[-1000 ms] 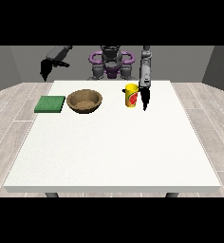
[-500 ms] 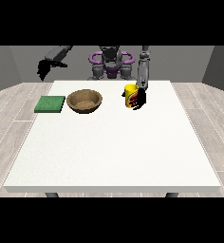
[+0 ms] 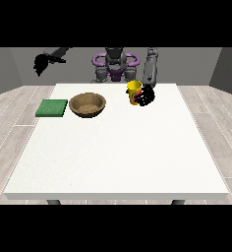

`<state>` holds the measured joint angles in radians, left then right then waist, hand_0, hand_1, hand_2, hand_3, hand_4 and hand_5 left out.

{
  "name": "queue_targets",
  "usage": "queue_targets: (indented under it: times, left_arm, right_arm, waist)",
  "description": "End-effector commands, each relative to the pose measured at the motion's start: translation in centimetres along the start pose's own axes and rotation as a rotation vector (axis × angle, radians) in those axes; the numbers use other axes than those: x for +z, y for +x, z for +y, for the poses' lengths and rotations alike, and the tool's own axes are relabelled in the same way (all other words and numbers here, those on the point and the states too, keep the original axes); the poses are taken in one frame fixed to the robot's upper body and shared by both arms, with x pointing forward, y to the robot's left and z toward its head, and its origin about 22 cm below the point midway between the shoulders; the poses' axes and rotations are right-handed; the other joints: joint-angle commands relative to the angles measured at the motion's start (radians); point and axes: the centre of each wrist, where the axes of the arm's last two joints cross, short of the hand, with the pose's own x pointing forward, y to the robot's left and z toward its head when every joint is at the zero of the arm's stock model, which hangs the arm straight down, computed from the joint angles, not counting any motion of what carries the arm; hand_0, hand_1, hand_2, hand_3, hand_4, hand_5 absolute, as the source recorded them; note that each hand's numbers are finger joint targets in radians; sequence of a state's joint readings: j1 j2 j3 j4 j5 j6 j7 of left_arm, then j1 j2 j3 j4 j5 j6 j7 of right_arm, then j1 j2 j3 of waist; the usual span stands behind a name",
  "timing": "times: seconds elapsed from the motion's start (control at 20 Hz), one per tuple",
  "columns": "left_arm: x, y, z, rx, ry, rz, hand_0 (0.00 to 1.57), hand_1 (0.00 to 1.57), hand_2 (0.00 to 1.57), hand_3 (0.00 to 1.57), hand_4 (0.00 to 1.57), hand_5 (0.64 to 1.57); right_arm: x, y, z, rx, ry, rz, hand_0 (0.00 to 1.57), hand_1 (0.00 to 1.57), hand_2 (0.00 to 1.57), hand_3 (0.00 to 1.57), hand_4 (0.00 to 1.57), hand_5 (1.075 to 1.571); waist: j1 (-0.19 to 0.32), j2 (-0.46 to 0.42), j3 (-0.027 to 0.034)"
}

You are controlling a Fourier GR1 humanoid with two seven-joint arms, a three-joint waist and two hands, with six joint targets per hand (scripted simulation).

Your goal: Pick the cup and pour the ball into the bowl, then pick the bowl and place it on the pad

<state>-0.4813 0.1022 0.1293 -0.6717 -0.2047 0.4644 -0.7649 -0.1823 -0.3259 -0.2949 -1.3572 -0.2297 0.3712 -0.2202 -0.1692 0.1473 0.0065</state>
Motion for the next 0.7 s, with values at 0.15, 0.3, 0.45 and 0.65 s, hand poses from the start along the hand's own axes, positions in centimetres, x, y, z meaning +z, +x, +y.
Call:
queue_targets:
  times: [0.15, 0.3, 0.45, 0.65]
  left_arm:
    - [-8.3, 1.0, 9.8, -0.392, -0.050, 0.036, 1.45, 1.45, 1.57, 1.57, 1.57, 1.291]
    - [-11.2, 4.0, 7.9, -0.445, -0.083, 0.051, 1.46, 1.46, 1.57, 1.57, 1.57, 1.294]
    - [-11.6, 4.8, 6.3, -0.535, -0.090, 0.022, 1.49, 1.49, 1.57, 1.57, 1.57, 1.273]
    - [-11.8, 5.6, 5.7, -0.532, -0.130, 0.048, 1.49, 1.49, 1.57, 1.57, 1.57, 1.273]
  right_arm:
    - [0.3, -1.9, 1.0, -0.025, -0.026, 0.086, 0.00, 0.00, 0.00, 0.00, 0.00, 1.569]
    - [2.2, -3.8, -0.4, -0.029, -0.032, 0.127, 0.00, 0.00, 0.00, 0.00, 0.00, 1.568]
    - [1.7, -3.7, -0.7, -0.039, -0.036, 0.087, 0.00, 0.00, 0.00, 0.00, 0.00, 1.568]
    - [2.6, -4.4, -1.1, -0.061, -0.064, 0.111, 0.00, 0.00, 0.00, 0.00, 0.00, 1.568]
  waist:
    - [0.037, -0.095, -0.0040]
    - [0.039, -0.120, -0.0040]
    - [0.034, -0.092, -0.0052]
    - [0.046, -0.115, -0.0062]
